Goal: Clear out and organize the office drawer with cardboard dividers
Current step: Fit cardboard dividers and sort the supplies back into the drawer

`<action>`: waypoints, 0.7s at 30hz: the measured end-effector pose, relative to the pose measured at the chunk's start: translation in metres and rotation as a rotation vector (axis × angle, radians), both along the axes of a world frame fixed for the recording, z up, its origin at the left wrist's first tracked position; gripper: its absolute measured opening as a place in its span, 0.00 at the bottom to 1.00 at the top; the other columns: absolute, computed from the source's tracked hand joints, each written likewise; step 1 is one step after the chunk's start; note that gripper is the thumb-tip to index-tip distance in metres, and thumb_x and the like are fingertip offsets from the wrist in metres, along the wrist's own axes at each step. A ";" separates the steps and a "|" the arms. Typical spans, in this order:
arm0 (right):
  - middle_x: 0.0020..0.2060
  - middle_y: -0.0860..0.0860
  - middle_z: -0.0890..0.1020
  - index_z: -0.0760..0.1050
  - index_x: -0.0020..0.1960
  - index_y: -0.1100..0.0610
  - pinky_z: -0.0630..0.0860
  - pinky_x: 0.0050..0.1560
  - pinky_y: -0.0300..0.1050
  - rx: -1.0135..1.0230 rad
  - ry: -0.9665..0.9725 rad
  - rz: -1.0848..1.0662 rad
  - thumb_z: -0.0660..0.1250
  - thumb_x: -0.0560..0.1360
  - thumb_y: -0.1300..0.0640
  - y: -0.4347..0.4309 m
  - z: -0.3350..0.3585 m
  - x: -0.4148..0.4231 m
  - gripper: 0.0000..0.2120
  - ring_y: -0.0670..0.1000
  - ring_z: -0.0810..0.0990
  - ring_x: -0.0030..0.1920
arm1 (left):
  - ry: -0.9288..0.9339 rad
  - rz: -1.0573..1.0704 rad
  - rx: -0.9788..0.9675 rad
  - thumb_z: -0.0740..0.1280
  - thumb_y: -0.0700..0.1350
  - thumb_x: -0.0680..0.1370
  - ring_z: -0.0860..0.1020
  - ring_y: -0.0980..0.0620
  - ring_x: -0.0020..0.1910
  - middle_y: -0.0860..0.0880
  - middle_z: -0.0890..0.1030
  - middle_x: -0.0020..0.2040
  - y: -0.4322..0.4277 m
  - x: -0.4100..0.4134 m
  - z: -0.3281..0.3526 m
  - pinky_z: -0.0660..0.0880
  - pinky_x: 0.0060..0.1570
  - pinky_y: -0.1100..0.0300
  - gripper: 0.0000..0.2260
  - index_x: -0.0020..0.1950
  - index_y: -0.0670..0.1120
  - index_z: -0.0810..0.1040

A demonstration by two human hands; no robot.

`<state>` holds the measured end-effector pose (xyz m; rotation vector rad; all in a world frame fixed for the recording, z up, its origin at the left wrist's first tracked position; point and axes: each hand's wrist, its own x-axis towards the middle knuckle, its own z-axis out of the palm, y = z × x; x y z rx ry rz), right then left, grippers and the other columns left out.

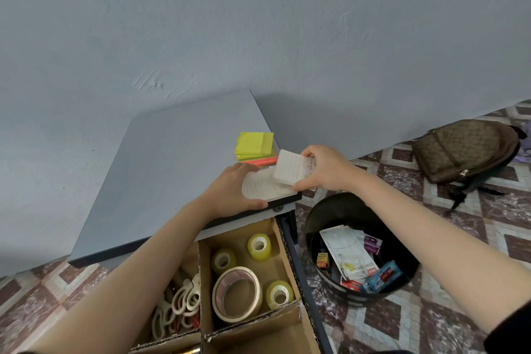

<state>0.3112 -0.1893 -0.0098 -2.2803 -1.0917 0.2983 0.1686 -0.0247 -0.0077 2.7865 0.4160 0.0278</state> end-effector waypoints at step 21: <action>0.57 0.50 0.75 0.71 0.63 0.57 0.69 0.48 0.41 0.066 0.104 -0.162 0.76 0.65 0.45 -0.049 -0.019 -0.041 0.31 0.47 0.72 0.53 | -0.102 0.101 0.035 0.74 0.55 0.66 0.70 0.48 0.56 0.48 0.70 0.59 -0.023 -0.042 0.002 0.69 0.53 0.61 0.34 0.67 0.53 0.61</action>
